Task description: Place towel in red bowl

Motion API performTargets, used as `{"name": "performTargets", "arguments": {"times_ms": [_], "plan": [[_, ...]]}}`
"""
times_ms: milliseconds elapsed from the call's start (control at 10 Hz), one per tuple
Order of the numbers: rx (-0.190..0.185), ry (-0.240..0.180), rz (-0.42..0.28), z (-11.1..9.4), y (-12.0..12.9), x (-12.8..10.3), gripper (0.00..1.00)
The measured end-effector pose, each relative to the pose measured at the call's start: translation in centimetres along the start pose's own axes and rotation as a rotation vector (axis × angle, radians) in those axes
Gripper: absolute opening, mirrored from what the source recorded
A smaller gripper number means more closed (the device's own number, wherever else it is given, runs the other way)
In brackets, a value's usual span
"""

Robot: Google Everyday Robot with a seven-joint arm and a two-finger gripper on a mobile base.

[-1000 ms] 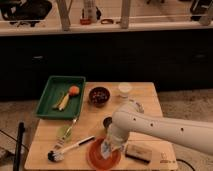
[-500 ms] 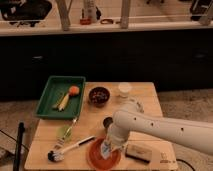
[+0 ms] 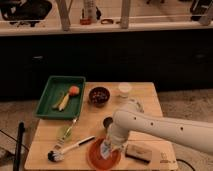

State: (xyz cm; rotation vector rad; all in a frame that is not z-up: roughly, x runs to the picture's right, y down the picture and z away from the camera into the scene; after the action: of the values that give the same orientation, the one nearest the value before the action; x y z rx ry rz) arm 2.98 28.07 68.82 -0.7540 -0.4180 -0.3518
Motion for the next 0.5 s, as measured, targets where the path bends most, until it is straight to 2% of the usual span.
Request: {"name": "performTargets", "arguments": {"times_ms": [500], "plan": [[-0.003, 0.005, -0.012, -0.03, -0.1, -0.66, 0.77]]}}
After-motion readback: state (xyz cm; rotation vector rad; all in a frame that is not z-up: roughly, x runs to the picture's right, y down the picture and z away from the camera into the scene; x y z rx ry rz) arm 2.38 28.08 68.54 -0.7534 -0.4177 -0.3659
